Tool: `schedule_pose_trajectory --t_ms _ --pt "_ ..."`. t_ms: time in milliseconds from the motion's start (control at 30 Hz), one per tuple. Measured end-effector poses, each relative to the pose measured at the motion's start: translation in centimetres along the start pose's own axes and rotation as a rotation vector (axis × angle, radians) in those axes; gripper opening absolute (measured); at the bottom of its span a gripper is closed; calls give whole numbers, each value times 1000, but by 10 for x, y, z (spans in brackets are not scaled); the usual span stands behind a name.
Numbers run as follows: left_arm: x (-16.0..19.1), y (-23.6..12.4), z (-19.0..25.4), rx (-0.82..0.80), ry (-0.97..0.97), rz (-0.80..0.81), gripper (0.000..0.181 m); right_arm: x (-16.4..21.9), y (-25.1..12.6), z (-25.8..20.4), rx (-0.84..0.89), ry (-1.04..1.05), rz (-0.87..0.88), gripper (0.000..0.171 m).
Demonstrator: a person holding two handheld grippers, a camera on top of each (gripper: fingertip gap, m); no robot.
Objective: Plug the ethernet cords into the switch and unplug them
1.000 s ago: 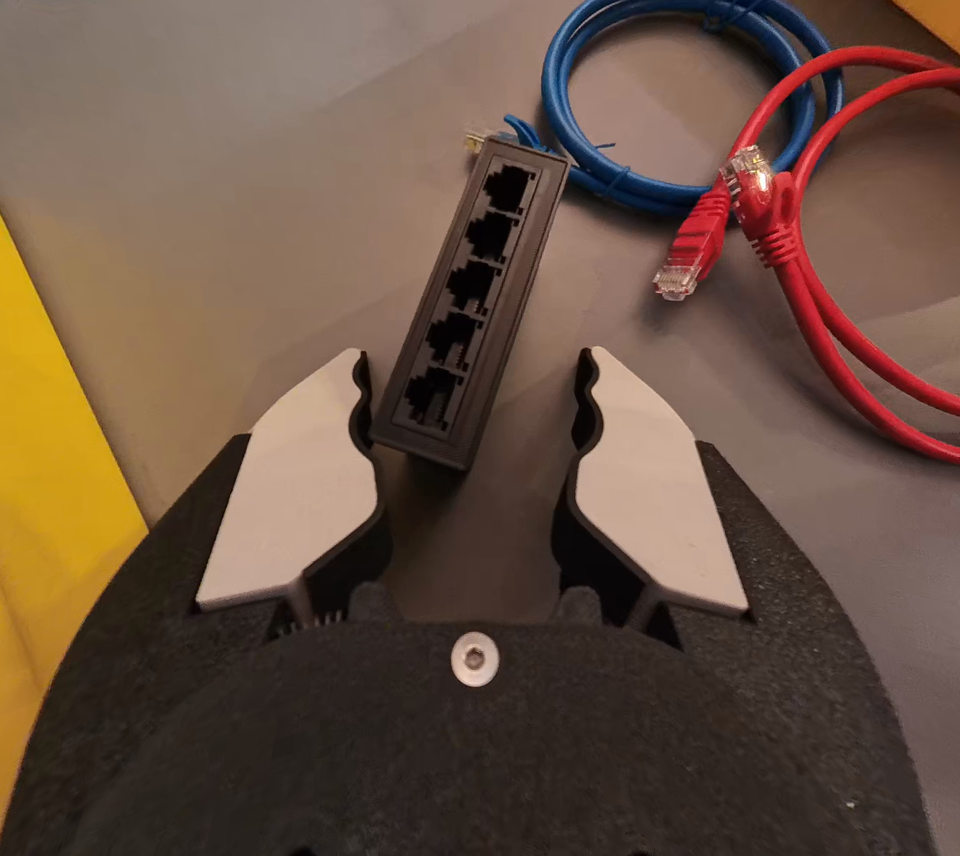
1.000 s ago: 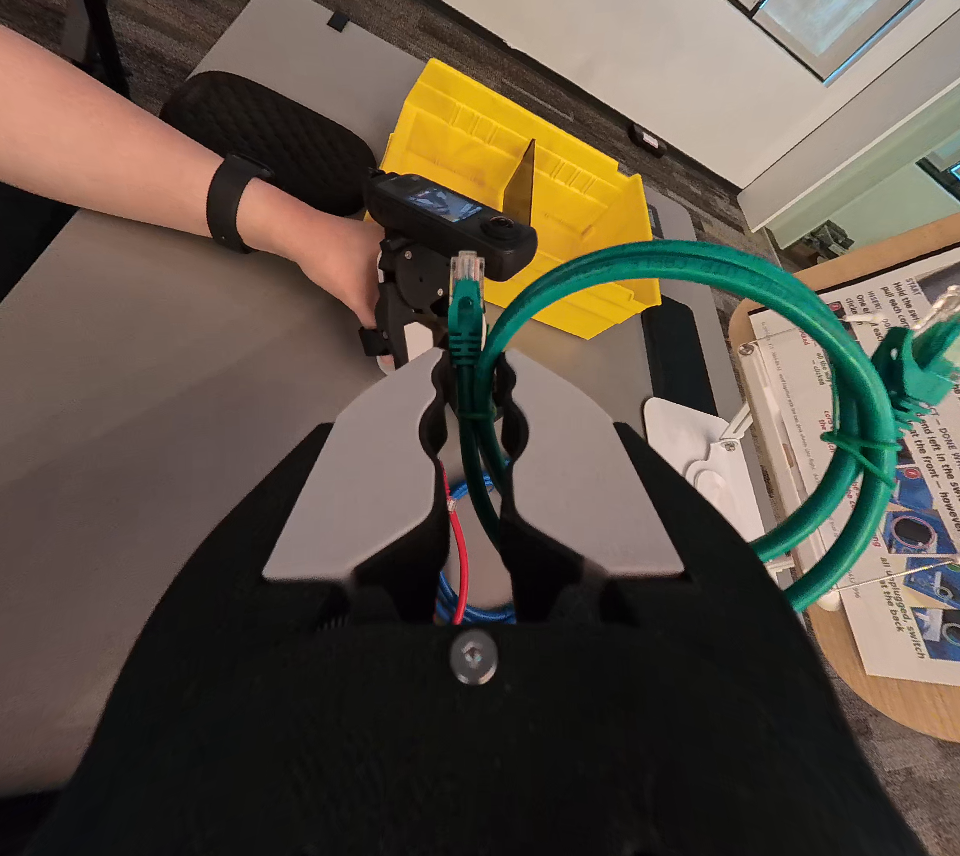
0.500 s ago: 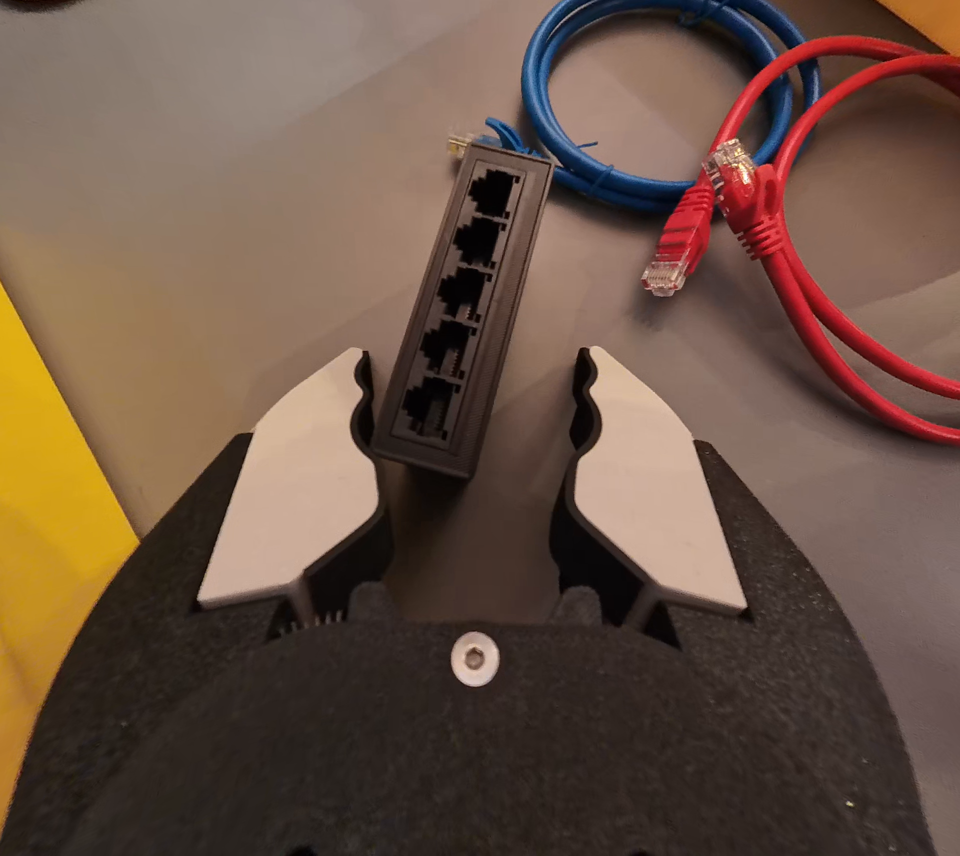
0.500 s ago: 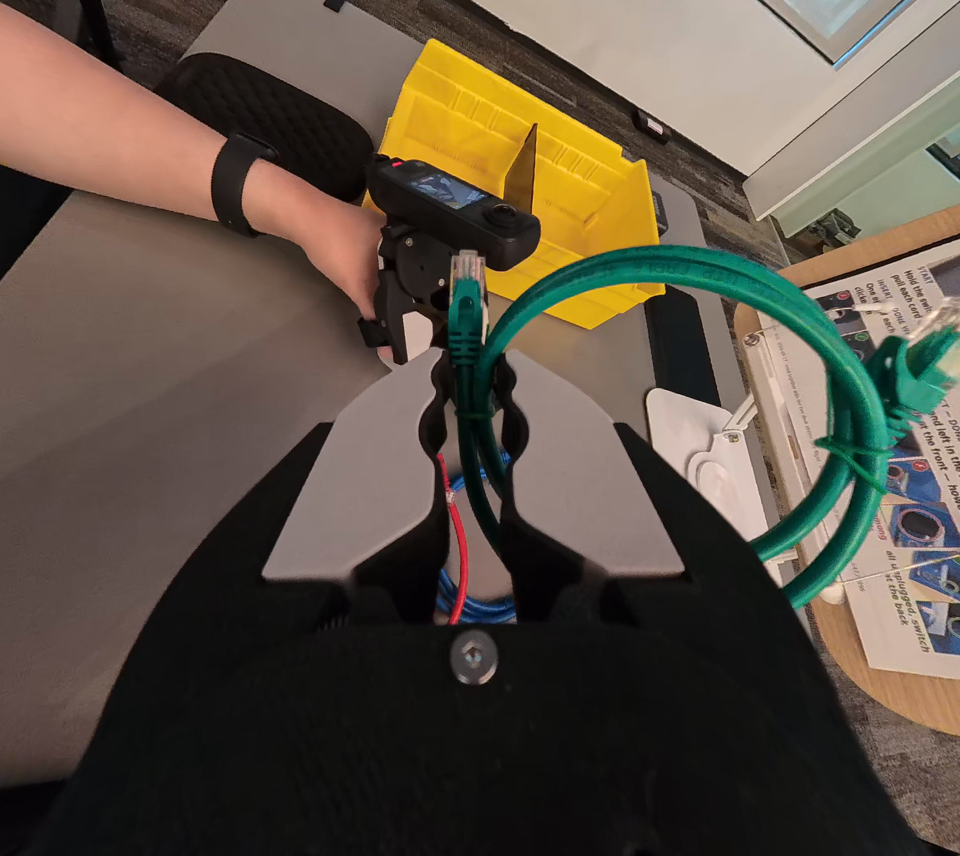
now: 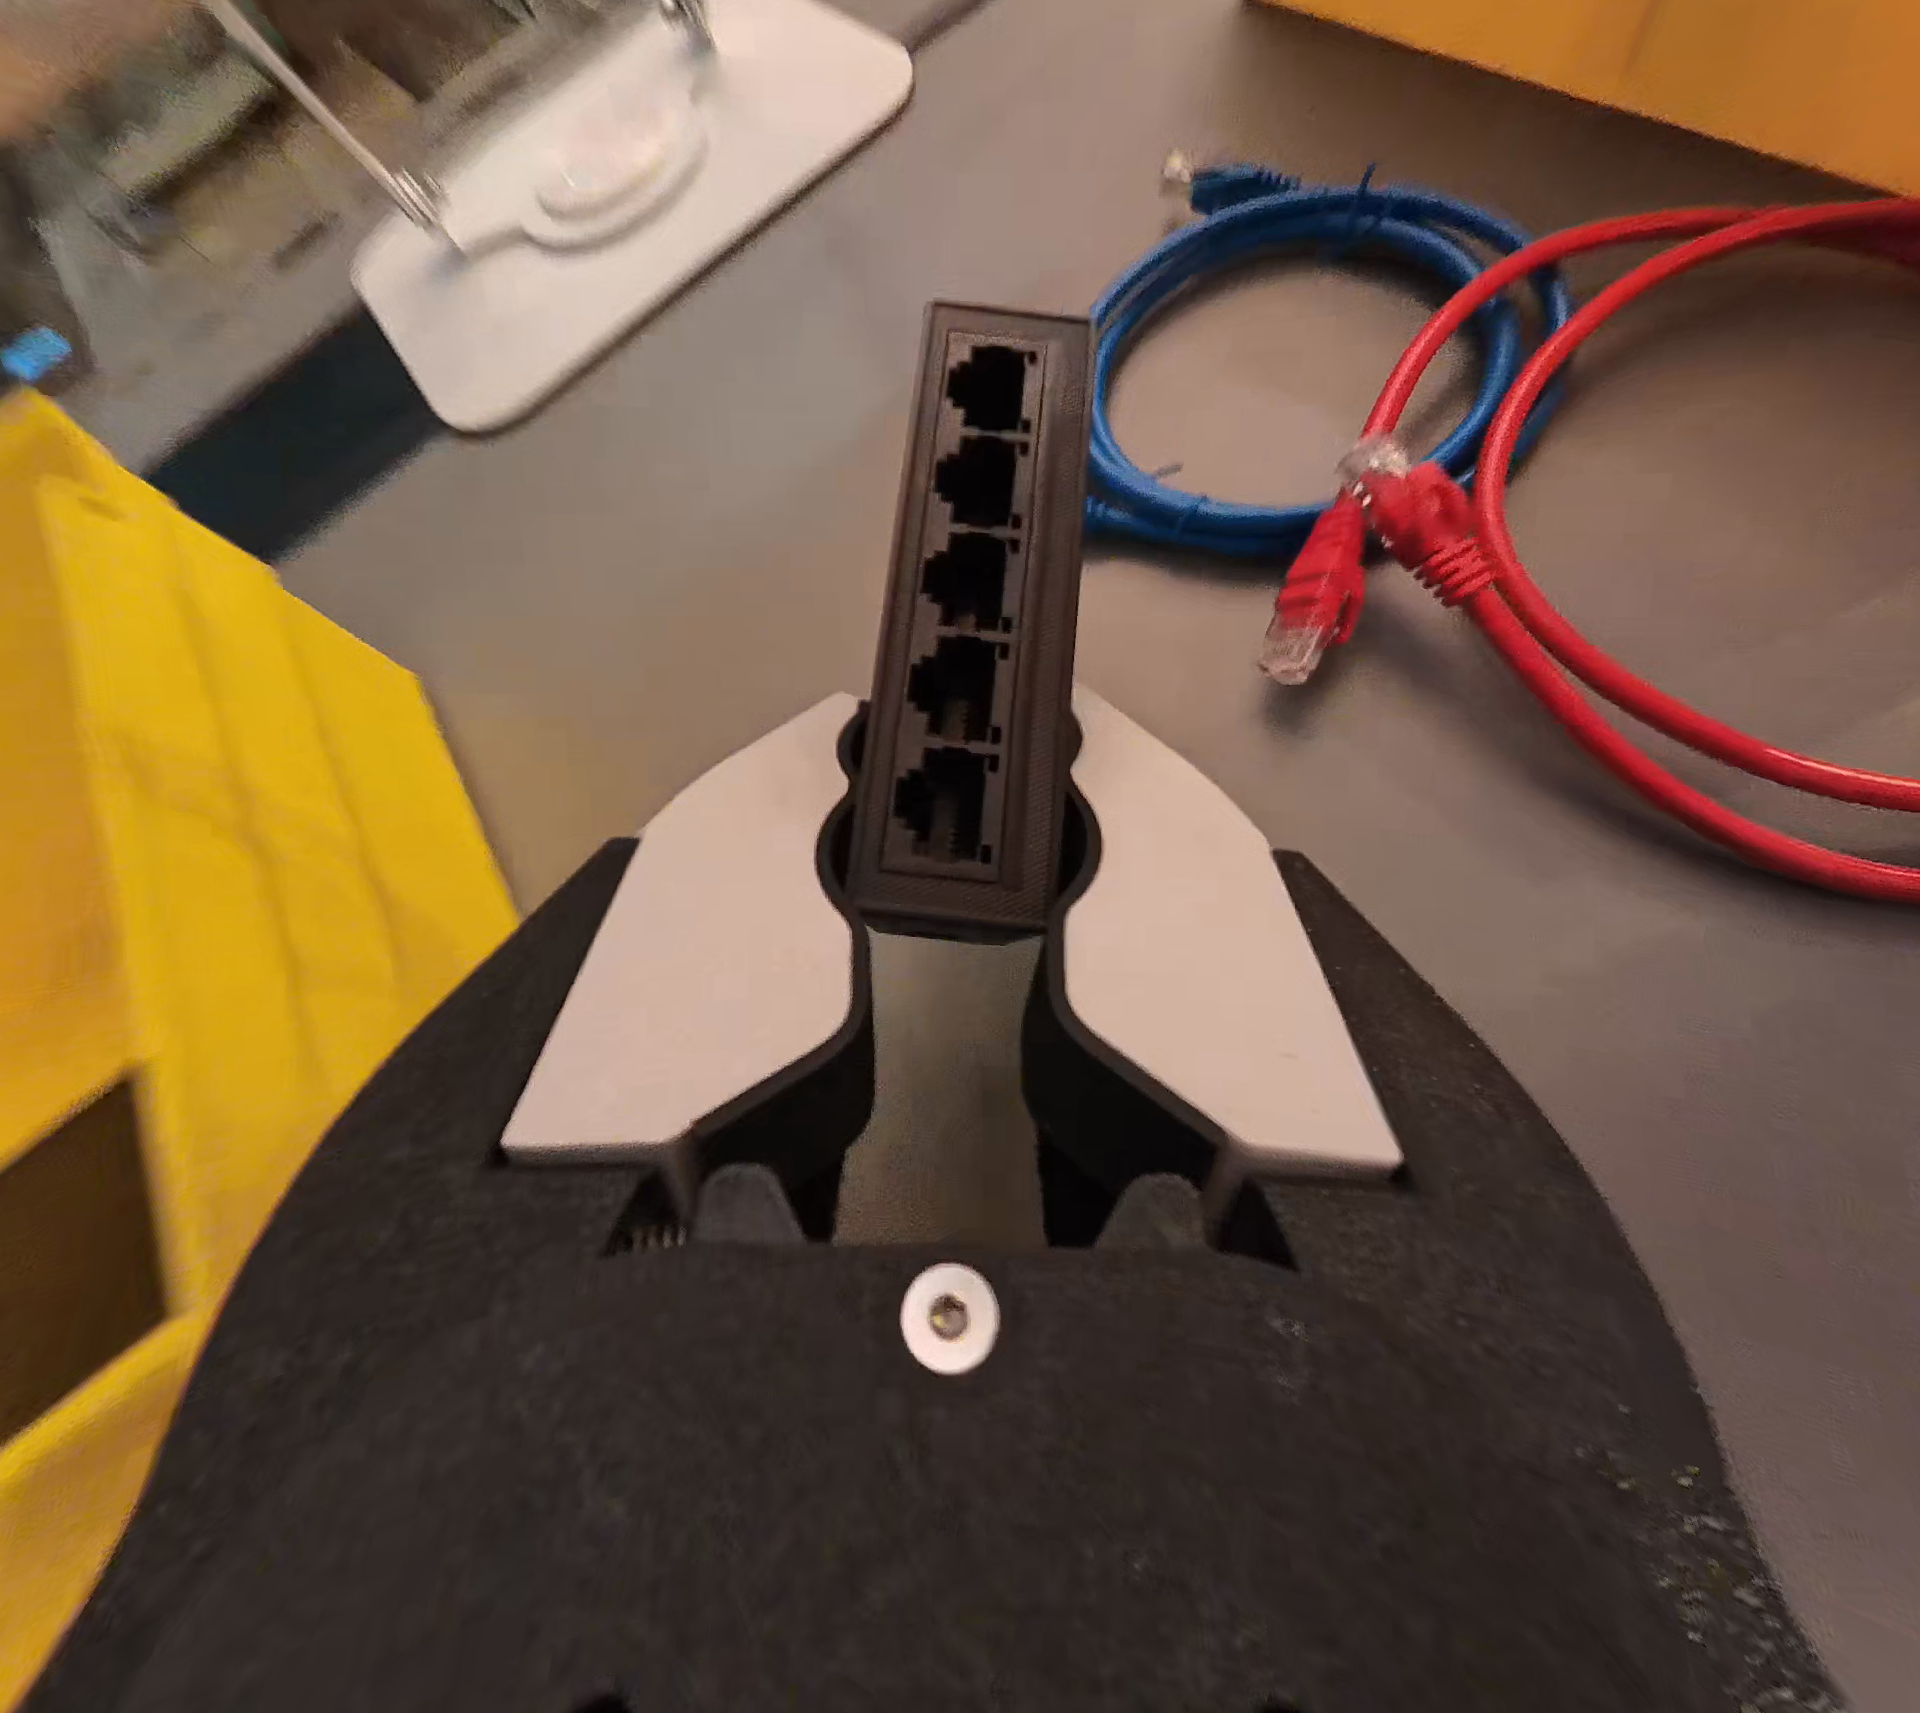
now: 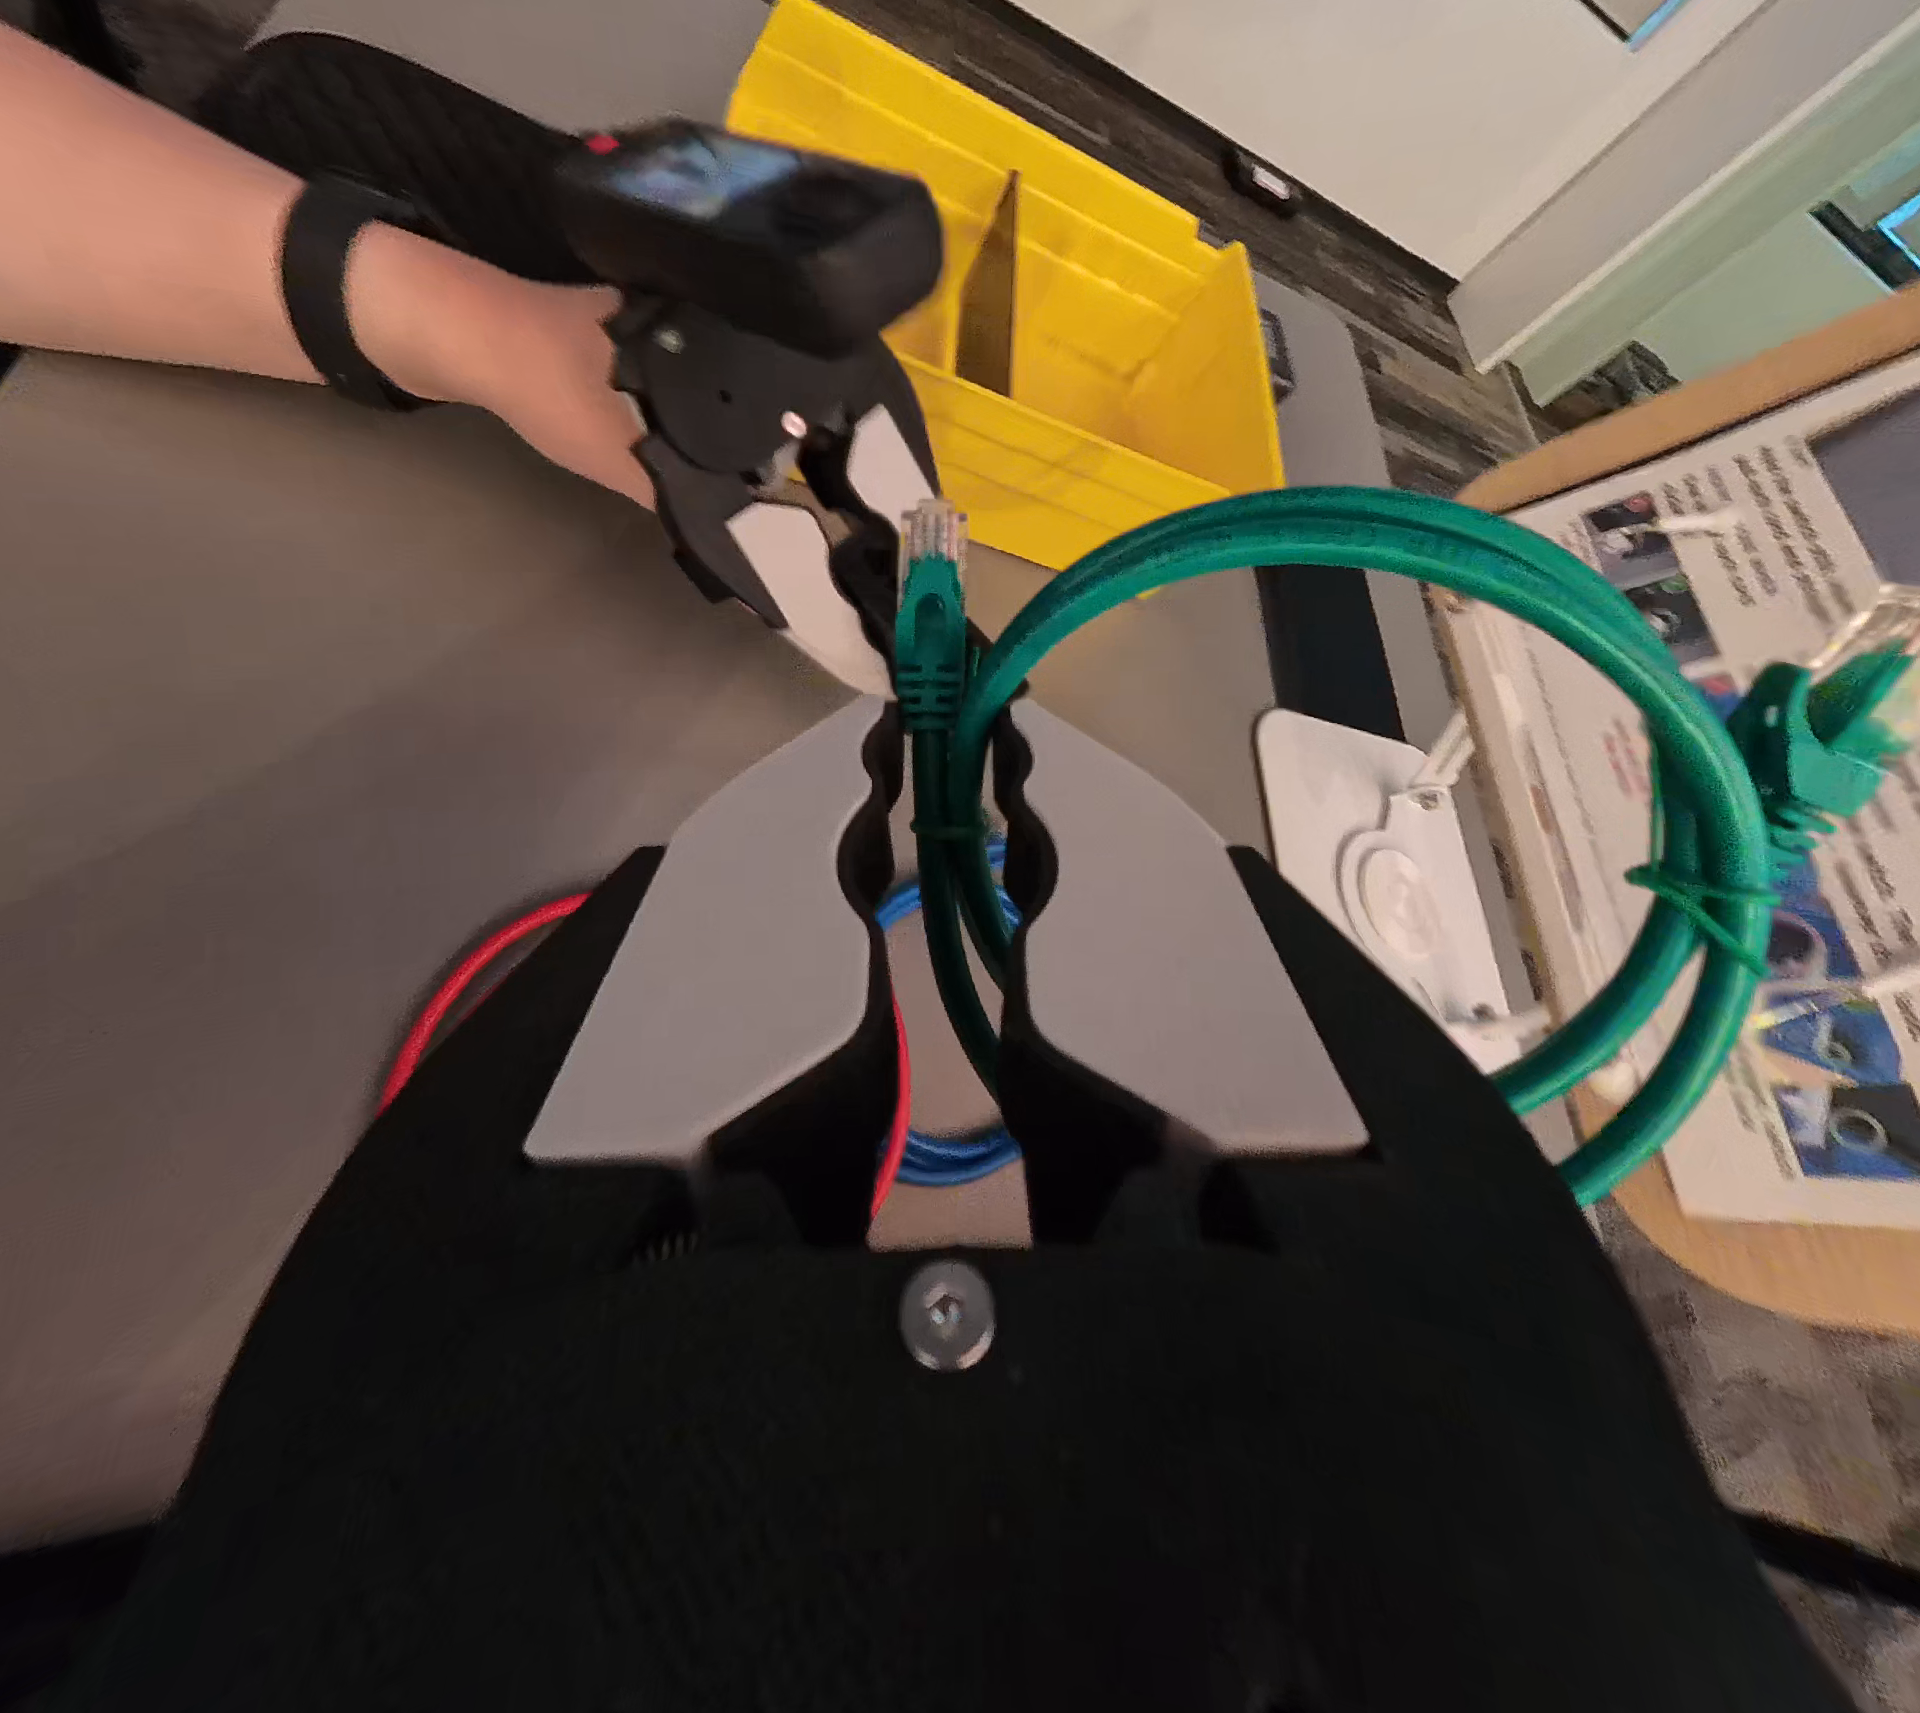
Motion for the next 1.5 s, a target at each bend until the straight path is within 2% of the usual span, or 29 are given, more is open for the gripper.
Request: schedule_pose_trajectory --t_ms 33,167,333,600,733,833,1133,1500 --pt "-8 -8 3 -28 39 3 30 1 -3 3 25 12 -8 17" --pt "-46 -36 22 -127 231 14 30 -1 -15 11 125 60 -67 17" --pt "-83 -52 30 -430 546 -32 30 -19 -21 6 204 81 -161 17" --pt "-114 -47 27 -690 785 -2 30 -24 -18 9 348 188 -303 17" --pt "-117 -36 31 -782 913 28 30 -20 -17 18 369 317 -258 17" --pt "-118 -30 31 -818 940 46 30 -17 -13 18 345 384 -279 17" --pt "-113 -22 28 -827 981 21 30 -14 4 15 420 436 -390 17" --pt "-110 -16 32 -857 1080 -18 30 -6 6 20 399 549 -392 16"
Point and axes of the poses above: each gripper's, where its closed fingertips meet, y out along the fingers, x out of its underside, z = x × y across the jaws, the point moved 10 cm from there along -y, back along the fingers, and after that the axes turned 9 degrees about x, right-handed, at the moved point
